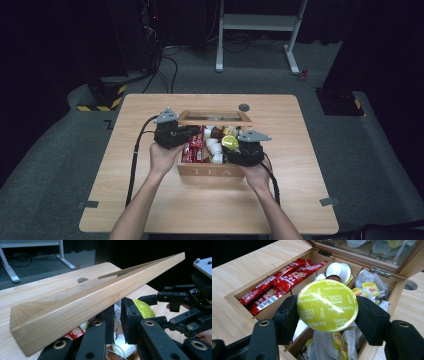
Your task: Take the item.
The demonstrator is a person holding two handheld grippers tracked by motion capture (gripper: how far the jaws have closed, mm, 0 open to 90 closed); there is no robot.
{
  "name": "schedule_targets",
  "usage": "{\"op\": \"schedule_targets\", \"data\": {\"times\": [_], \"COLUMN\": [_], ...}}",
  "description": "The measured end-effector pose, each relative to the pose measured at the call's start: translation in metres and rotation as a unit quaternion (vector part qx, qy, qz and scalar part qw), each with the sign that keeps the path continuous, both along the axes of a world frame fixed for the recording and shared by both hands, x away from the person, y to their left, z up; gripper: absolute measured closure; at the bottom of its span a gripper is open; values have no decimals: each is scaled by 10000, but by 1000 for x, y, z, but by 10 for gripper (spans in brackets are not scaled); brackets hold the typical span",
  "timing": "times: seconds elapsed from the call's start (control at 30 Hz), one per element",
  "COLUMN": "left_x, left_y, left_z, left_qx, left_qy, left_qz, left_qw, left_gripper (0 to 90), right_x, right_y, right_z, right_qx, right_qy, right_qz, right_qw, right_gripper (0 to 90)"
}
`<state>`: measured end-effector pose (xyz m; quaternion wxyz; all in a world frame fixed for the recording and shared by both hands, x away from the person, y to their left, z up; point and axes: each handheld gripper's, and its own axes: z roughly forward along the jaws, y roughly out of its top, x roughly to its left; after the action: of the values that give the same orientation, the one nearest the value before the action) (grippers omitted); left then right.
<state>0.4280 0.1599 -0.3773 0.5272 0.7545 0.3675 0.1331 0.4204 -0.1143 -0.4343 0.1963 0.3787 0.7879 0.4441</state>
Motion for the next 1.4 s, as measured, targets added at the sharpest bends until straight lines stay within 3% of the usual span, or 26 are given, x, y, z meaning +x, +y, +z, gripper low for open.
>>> {"op": "schedule_targets", "data": {"times": [0.23,1.0,1.4], "left_x": [-1,-3,-5], "left_y": [-1,-1,-1], "left_z": [-1,-4,-6], "left_qx": [39,136,171], "left_qy": [-42,-30,-37], "left_qz": [43,-31,-43], "left_qw": [10000,9999,9998], "left_gripper": [817,818,819], "right_x": [-3,-10,-15], "right_y": [-12,-45,-66], "right_z": [4,15,20], "right_qx": [-56,191,180], "right_qy": [-122,-259,-325], "right_qz": [-63,-288,-447], "right_qw": [9999,9991,9983], "right_gripper": [379,378,378]}}
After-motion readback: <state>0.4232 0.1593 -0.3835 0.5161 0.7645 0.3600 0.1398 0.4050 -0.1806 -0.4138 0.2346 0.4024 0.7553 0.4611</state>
